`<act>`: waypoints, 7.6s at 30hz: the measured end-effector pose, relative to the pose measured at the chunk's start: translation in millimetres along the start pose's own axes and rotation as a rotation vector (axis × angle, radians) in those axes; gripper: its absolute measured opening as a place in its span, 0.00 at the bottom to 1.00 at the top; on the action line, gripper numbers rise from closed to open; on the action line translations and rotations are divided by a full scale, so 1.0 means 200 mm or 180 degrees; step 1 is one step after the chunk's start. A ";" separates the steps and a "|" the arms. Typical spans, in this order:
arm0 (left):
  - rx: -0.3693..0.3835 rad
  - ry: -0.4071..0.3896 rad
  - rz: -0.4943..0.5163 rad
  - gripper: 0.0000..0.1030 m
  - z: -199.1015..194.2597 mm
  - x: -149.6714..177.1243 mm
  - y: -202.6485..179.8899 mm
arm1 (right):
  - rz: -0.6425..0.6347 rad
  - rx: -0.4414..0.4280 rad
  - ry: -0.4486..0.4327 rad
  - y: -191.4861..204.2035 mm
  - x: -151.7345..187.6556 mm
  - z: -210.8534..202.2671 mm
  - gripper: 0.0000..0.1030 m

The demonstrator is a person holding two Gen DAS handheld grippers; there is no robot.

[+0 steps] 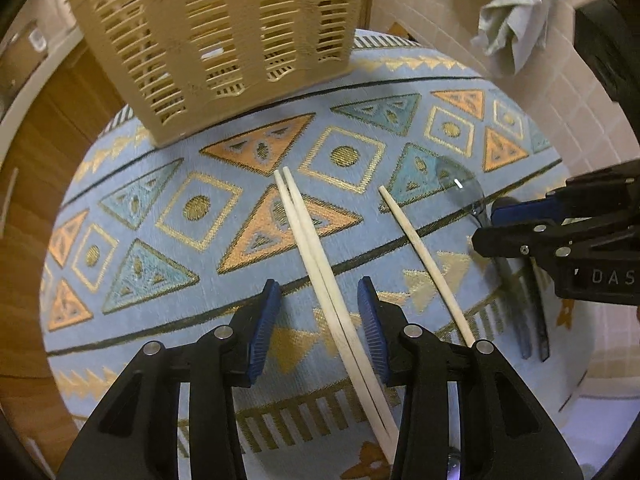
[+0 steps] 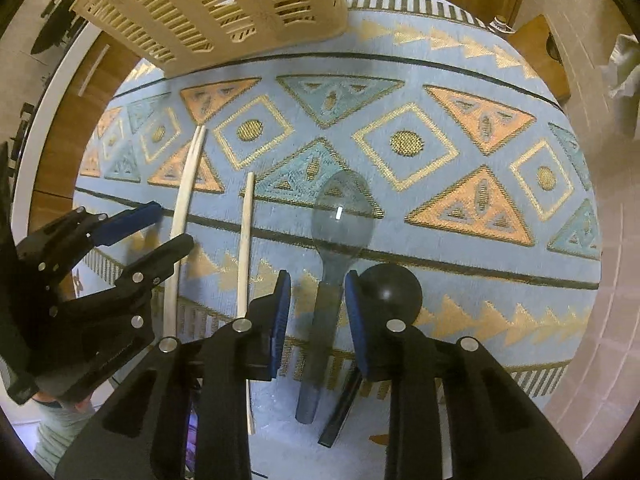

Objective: Organize utensils
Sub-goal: 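Move both open tools back down toward the chopsticks on the cloth, then grasp a pair of wooden chopsticks with the left tool while the right grasps a clear spoon, then lift both tools over the basket and drop the chopsticks and clear spoon in, then lower both open tools back toward the remaining utensils on the rug, then grasp the last wooden chopstick with the left tool while the right grasps a black spoon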

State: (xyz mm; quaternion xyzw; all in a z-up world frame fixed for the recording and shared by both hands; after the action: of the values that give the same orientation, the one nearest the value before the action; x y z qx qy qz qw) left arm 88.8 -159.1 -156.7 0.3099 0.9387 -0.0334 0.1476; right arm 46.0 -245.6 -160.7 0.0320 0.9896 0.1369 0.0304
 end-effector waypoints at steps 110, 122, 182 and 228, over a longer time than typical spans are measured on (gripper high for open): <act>-0.0385 -0.3610 -0.1063 0.33 -1.28 -0.41 0.61 | -0.0794 0.0119 -0.3437 0.22 -0.57 -1.20 0.38; 0.0500 -0.2125 -0.0854 0.37 -1.07 -0.30 0.37 | -0.0282 0.0034 -0.2003 0.02 -0.32 -0.94 0.38; 0.1108 -0.0028 -0.0588 0.00 -0.16 -0.04 -0.11 | 0.0115 0.0073 -0.0234 -0.14 0.12 -0.12 0.05; 0.0613 -0.0163 -0.0887 0.04 -0.18 0.12 0.54 | 0.0030 -0.0030 -0.0179 -0.05 -0.08 0.01 0.05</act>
State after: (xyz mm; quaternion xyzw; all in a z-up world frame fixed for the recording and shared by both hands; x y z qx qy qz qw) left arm 124.9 -52.7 -127.5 0.1886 0.9609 -0.1512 0.1350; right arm 61.5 -254.8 -165.3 0.0404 0.9875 0.1407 0.0576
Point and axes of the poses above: each gripper's, at about its wrist camera, not at the fingertips, and z roughly the way its jaws point, y to its left, x to its underside, the point moved 8 cm from there along z, roughly the way its jaws point, and after that the axes turned 2 degrees about y, right-handed, at the moved point
